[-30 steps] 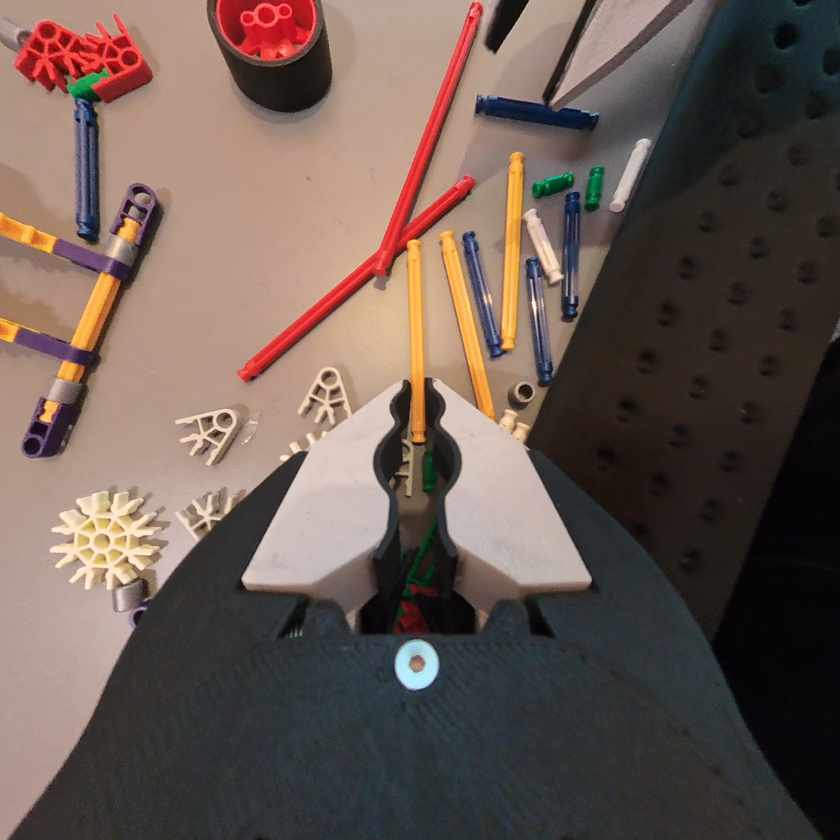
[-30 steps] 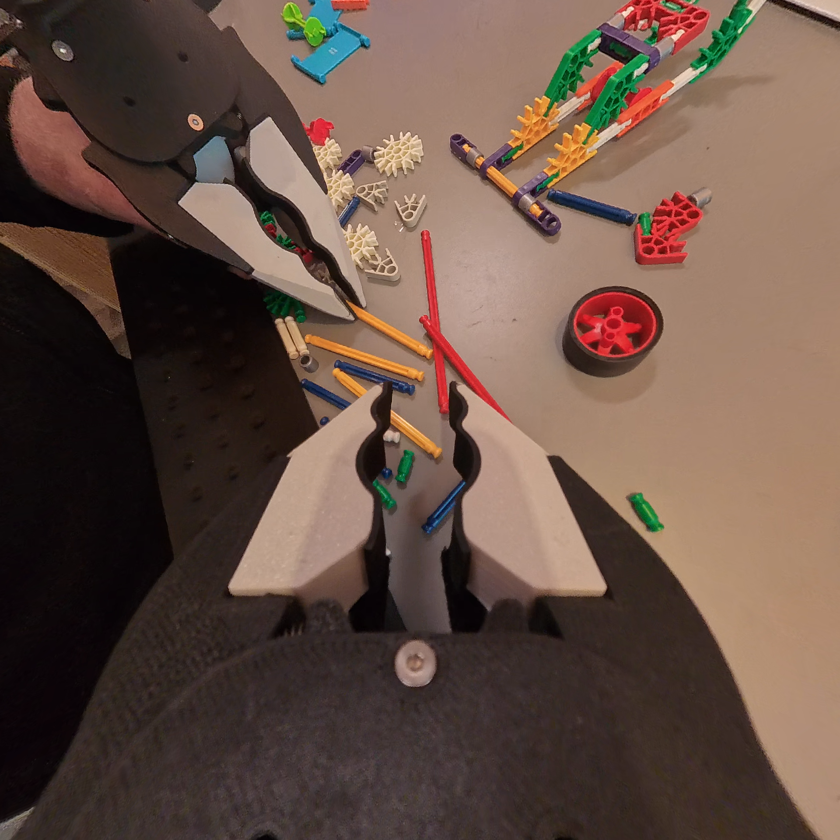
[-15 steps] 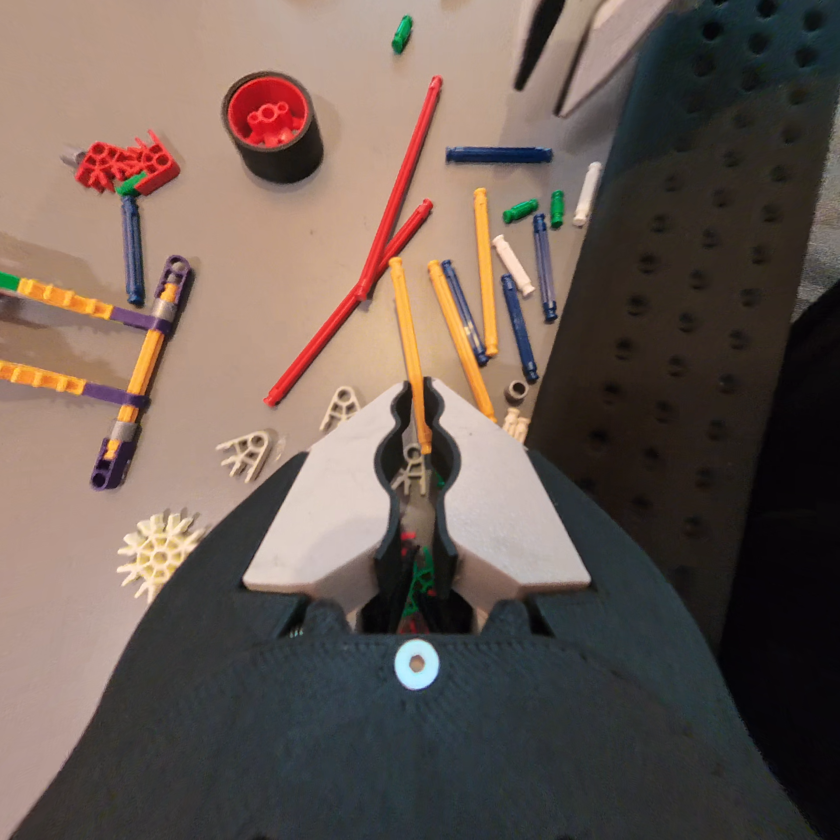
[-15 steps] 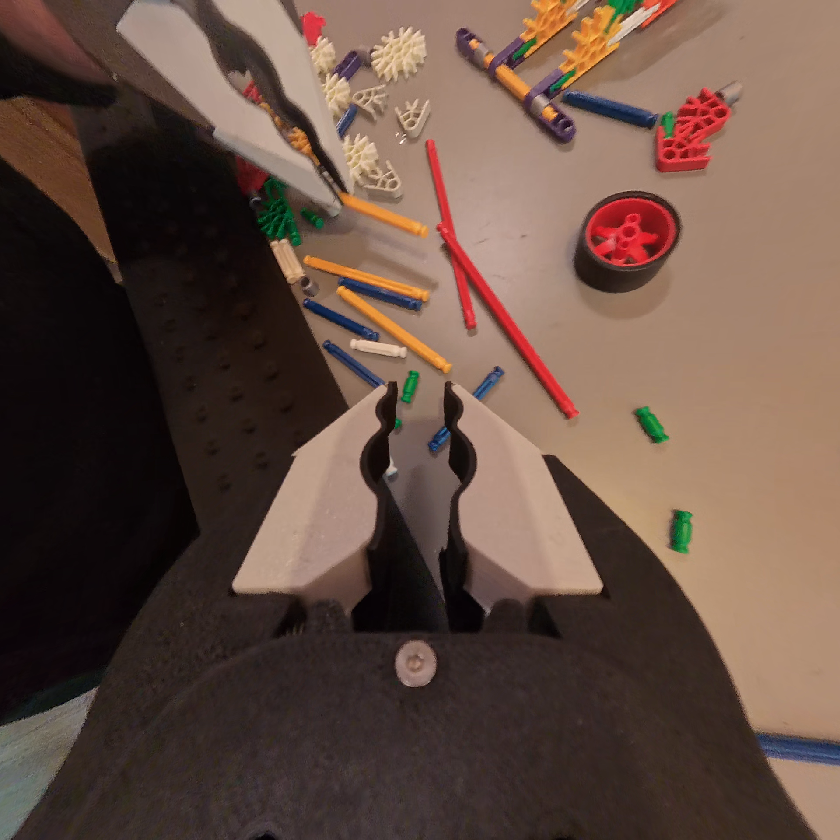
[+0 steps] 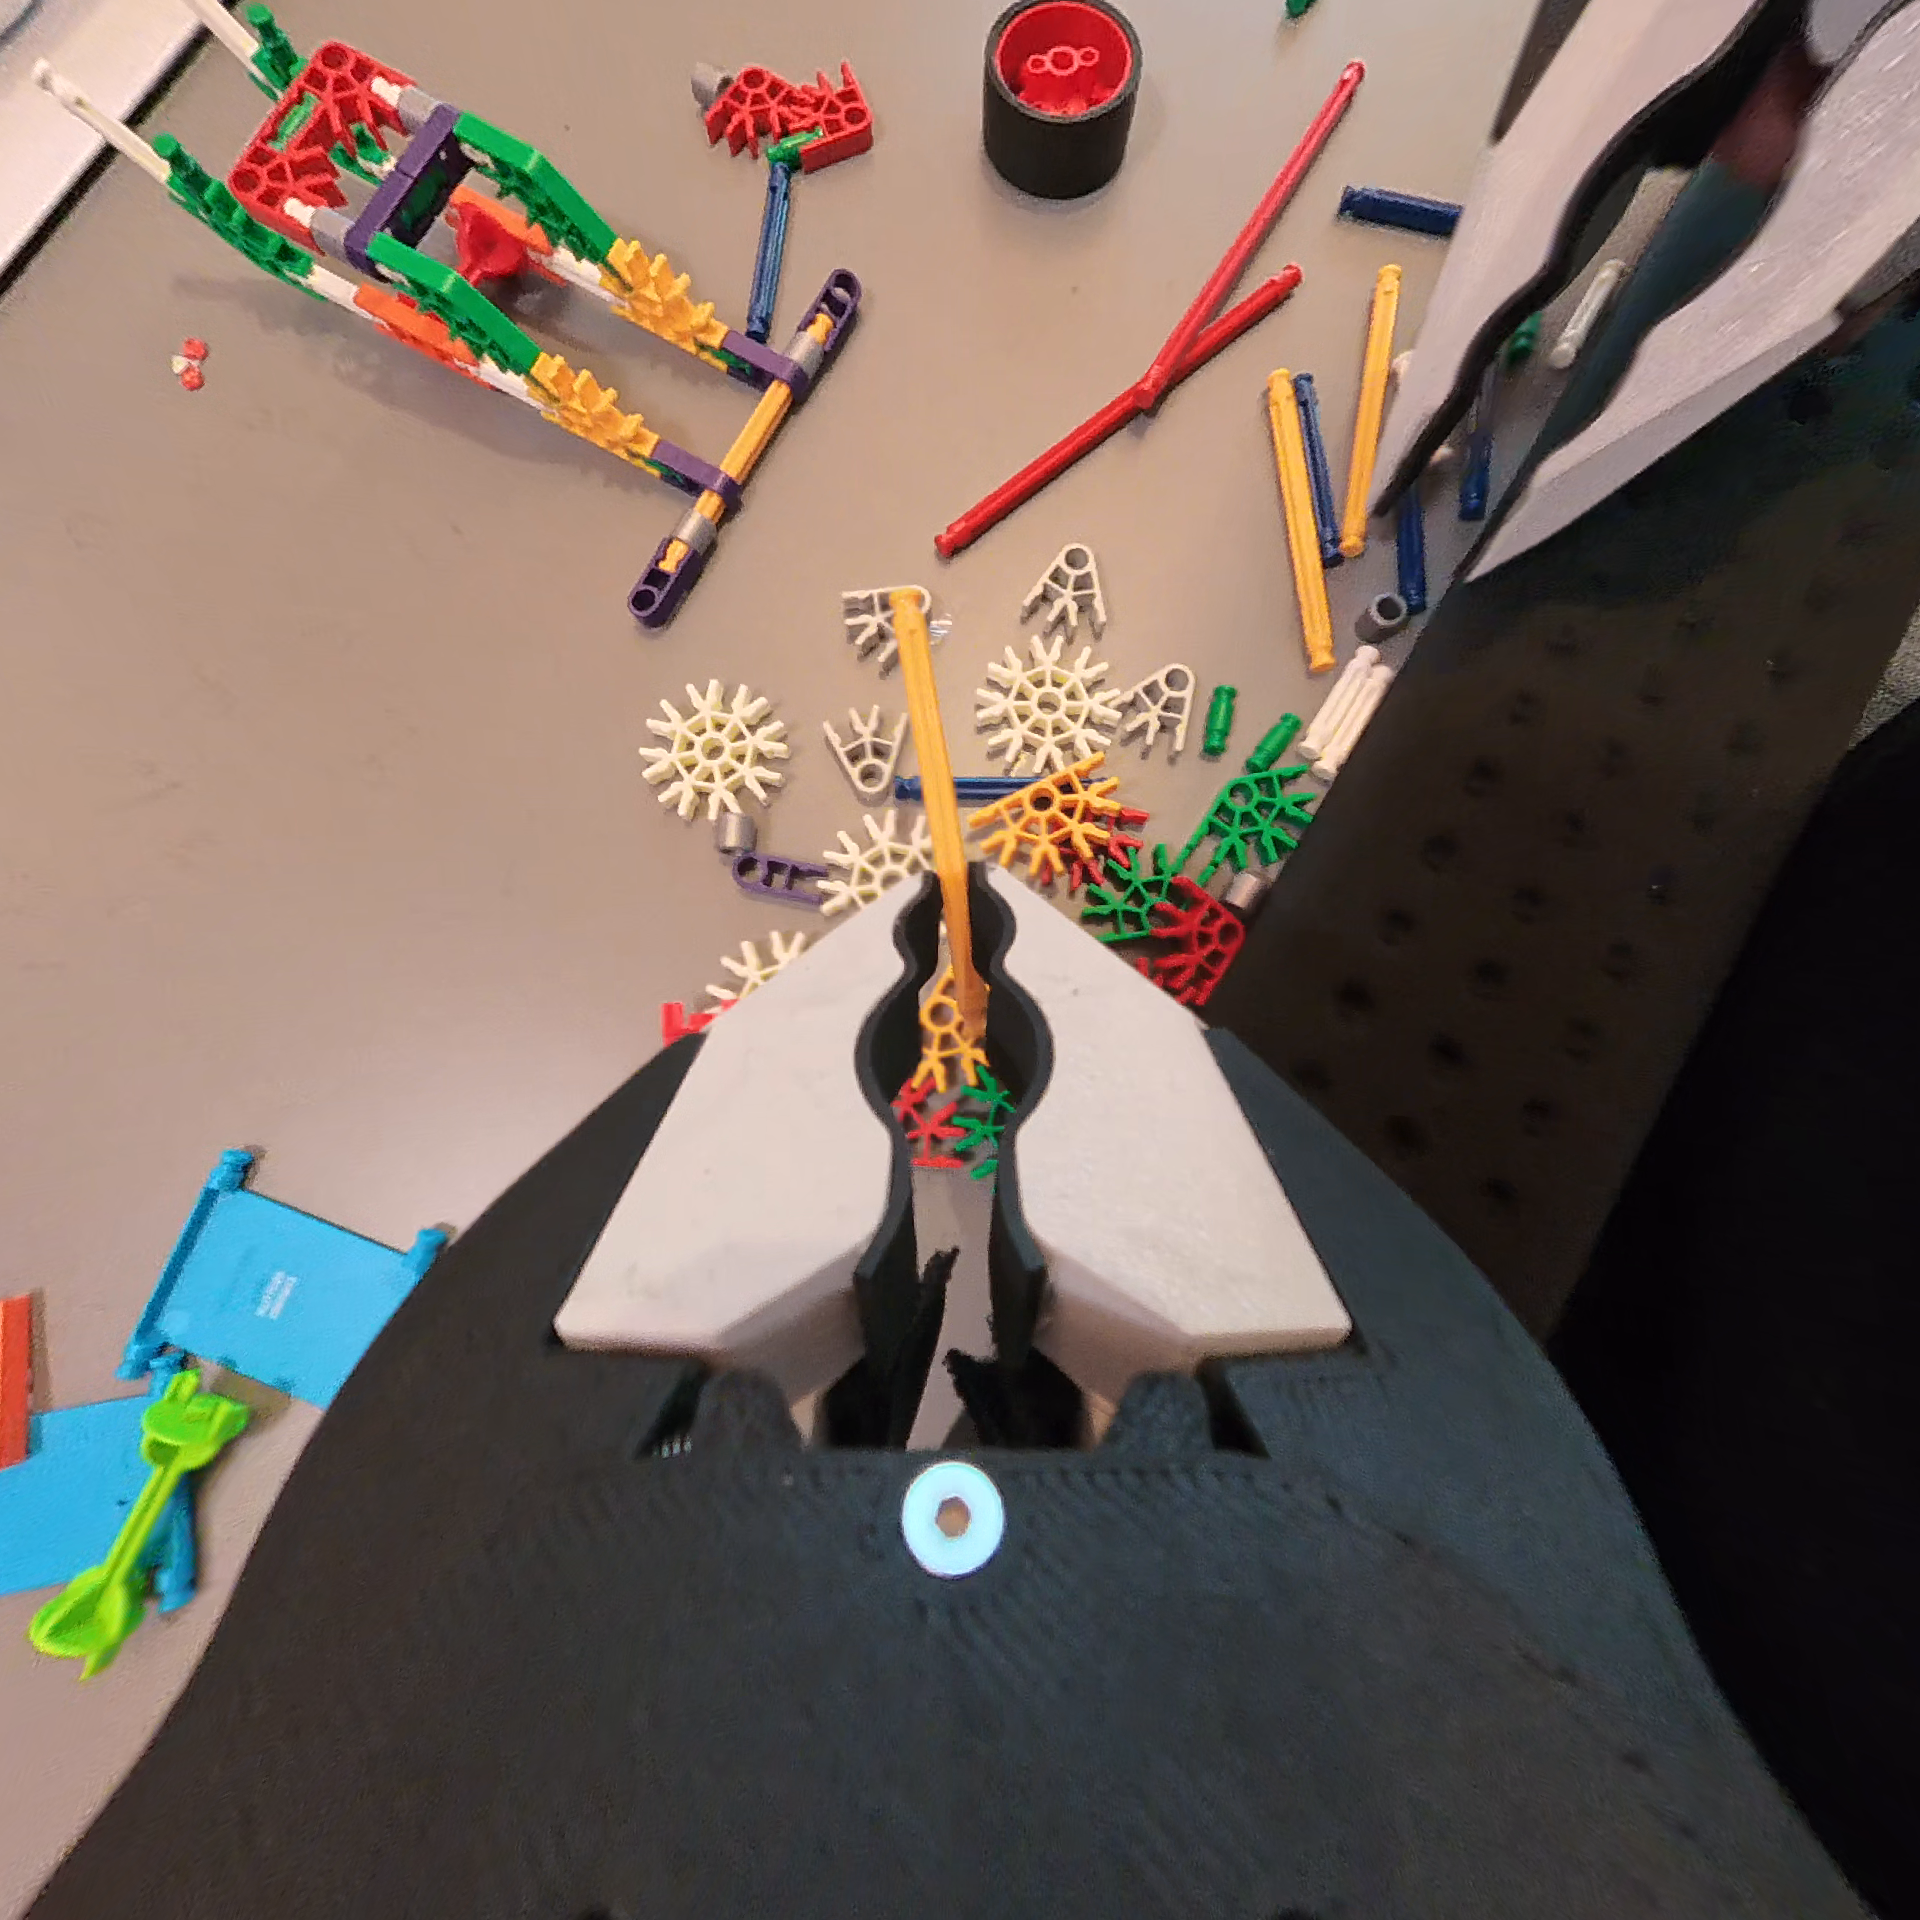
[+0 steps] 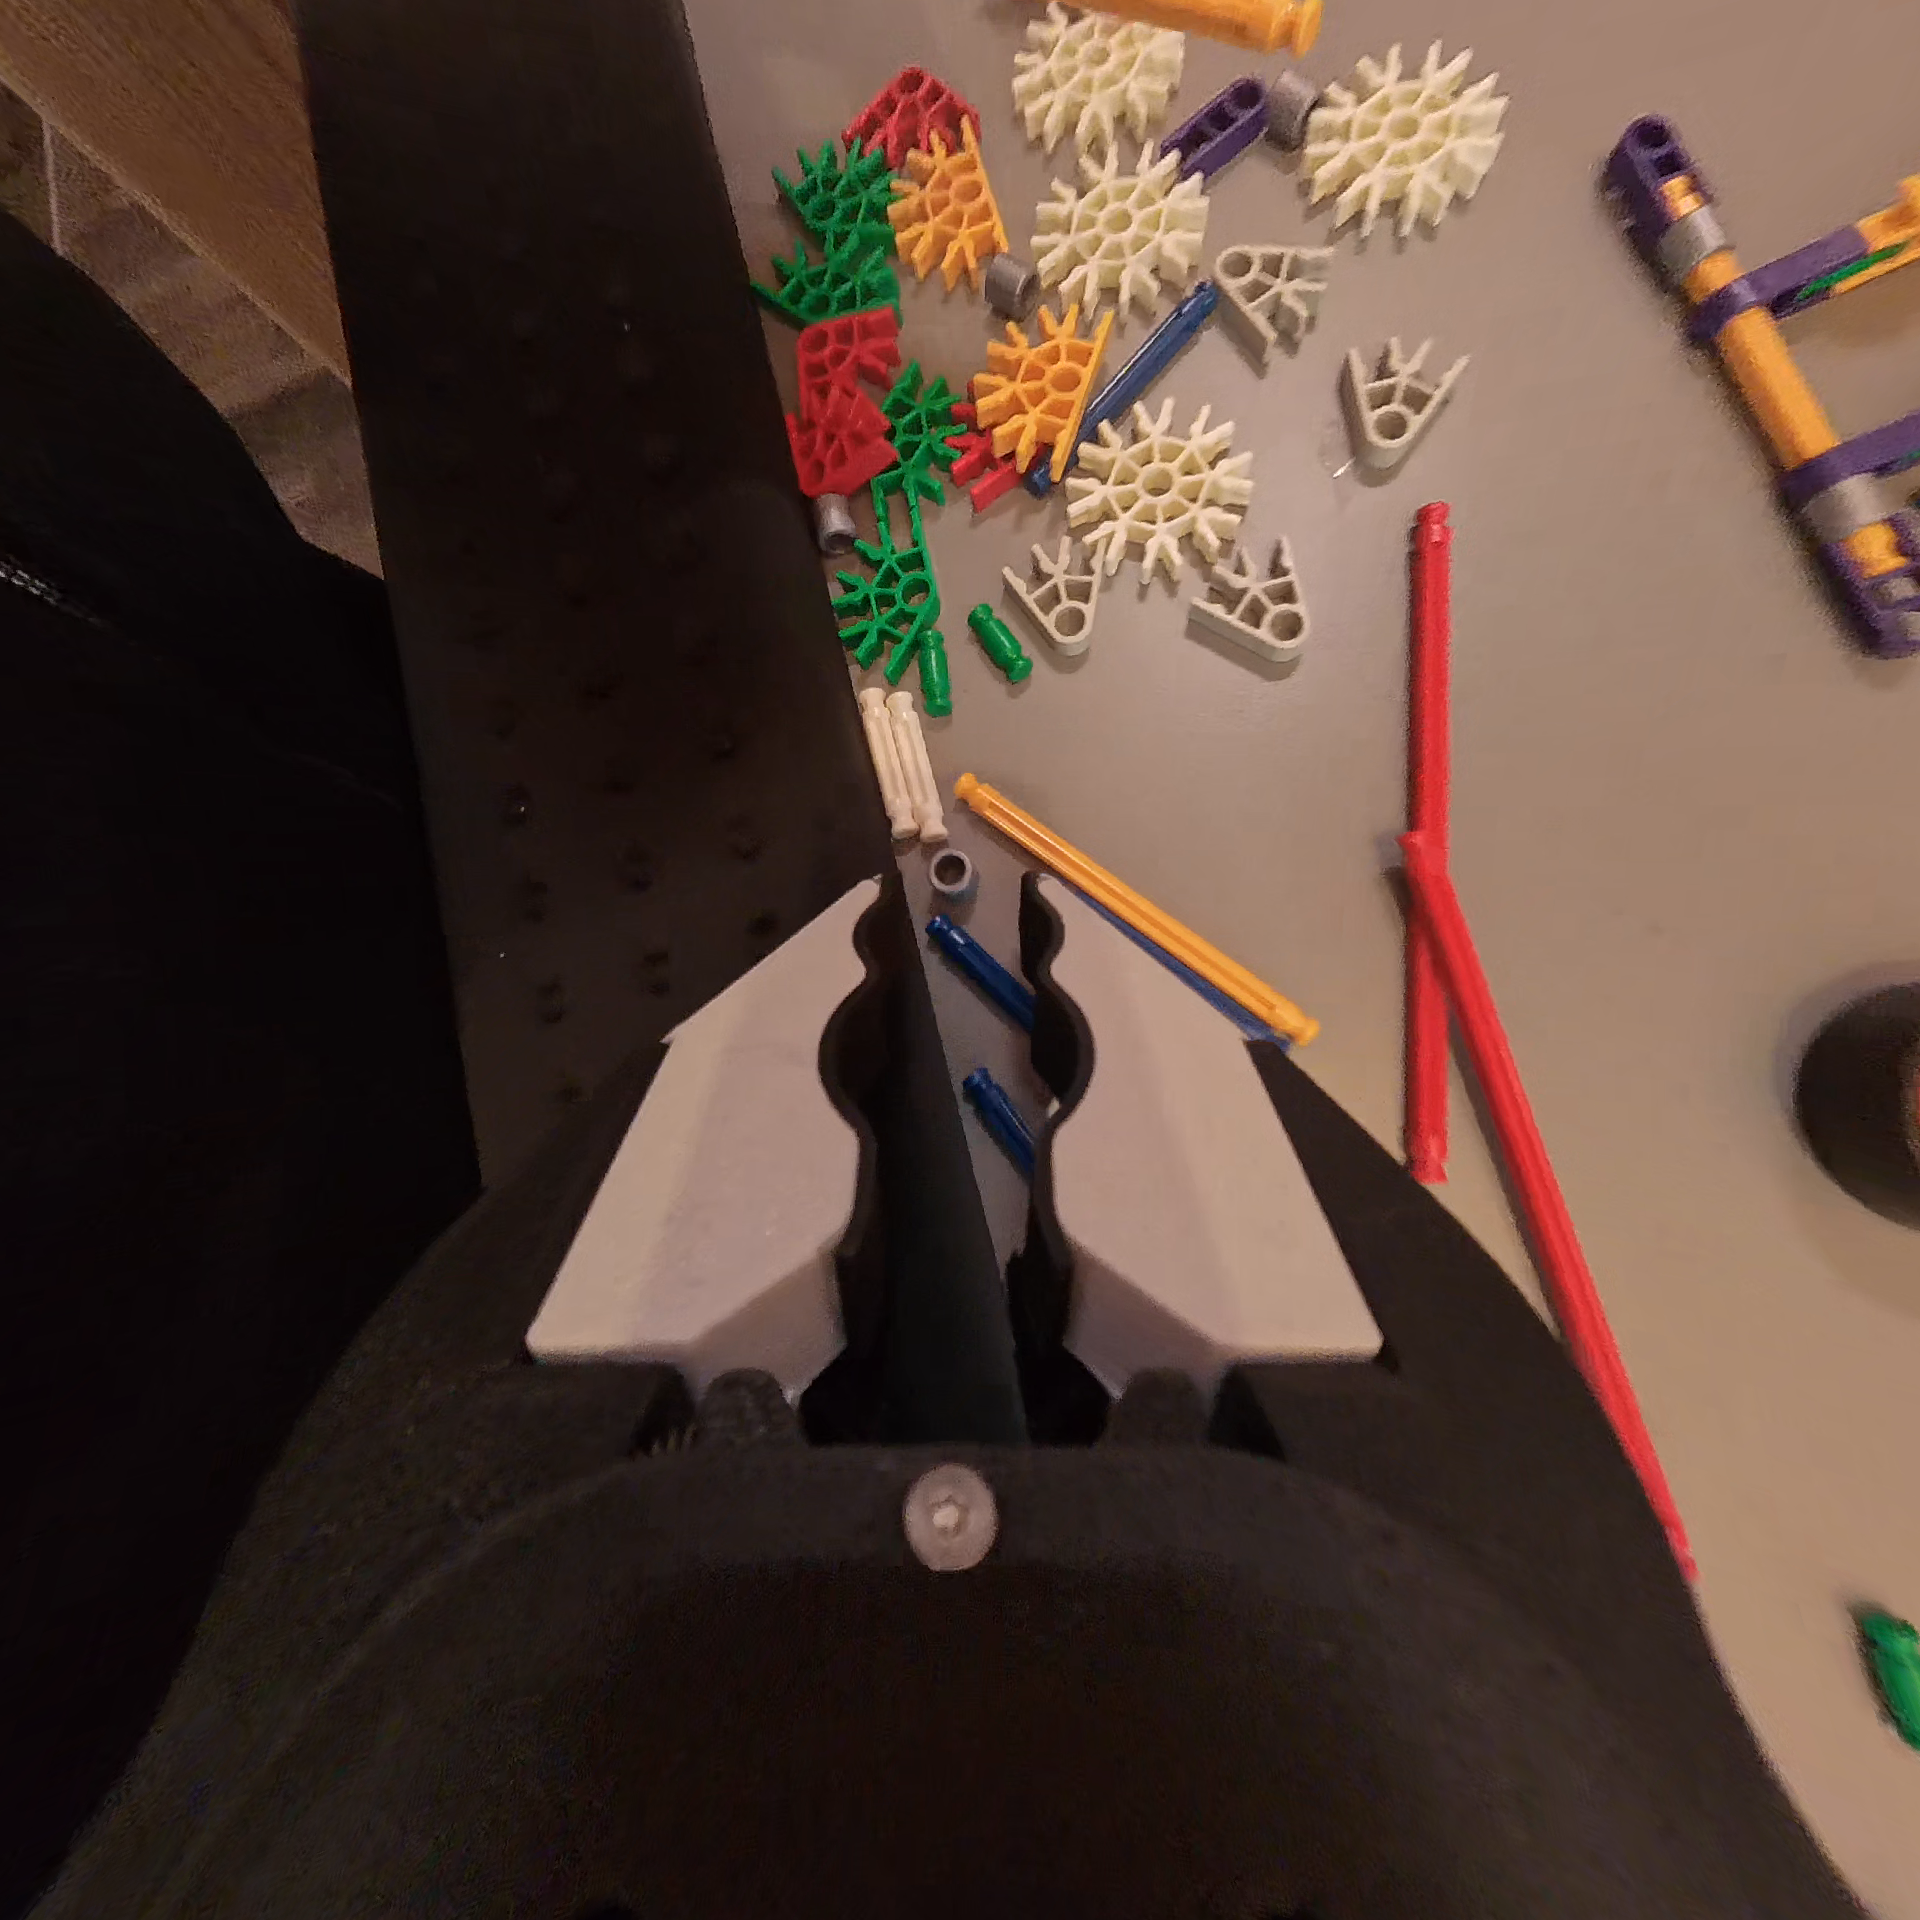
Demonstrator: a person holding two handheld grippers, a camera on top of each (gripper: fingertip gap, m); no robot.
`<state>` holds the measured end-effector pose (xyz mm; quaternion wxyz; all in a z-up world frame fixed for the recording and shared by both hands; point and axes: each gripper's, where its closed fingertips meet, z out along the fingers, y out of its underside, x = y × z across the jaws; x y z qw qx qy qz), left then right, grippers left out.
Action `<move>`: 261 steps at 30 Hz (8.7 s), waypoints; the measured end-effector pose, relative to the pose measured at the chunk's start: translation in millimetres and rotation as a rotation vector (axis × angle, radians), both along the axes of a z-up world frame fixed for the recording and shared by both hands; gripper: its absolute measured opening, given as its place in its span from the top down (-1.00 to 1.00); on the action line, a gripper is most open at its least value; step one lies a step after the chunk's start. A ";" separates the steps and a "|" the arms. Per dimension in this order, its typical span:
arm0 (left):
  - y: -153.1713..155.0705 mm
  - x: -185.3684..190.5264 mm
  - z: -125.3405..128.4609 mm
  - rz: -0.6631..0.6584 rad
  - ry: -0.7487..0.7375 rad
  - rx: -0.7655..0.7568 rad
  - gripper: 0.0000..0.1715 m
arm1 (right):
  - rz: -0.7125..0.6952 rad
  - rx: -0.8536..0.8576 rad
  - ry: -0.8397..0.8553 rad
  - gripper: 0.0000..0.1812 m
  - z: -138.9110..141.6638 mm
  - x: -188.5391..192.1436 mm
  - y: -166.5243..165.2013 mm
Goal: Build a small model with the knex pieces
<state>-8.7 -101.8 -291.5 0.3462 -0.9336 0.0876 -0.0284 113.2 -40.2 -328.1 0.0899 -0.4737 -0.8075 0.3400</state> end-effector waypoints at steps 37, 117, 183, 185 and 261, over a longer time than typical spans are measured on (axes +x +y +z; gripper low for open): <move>62.0 83.7 54.1 -0.313 0.052 0.328 0.98 | -0.235 -0.924 0.203 0.93 118.2 -28.1 45.8; 188.2 52.9 -35.2 -0.918 0.456 -0.035 0.74 | -0.333 -0.072 0.261 1.00 32.6 -21.5 124.3; 166.0 -19.1 -3.0 -0.401 0.085 0.000 0.59 | -0.509 -0.351 0.296 0.97 69.8 3.5 171.1; 157.1 -38.4 2.7 -0.303 0.080 0.036 0.55 | -0.496 -0.344 0.280 0.97 67.2 5.0 163.3; 147.3 -164.0 -25.8 -0.045 -0.206 0.016 0.59 | -0.381 -0.332 0.142 0.97 29.6 -10.0 66.8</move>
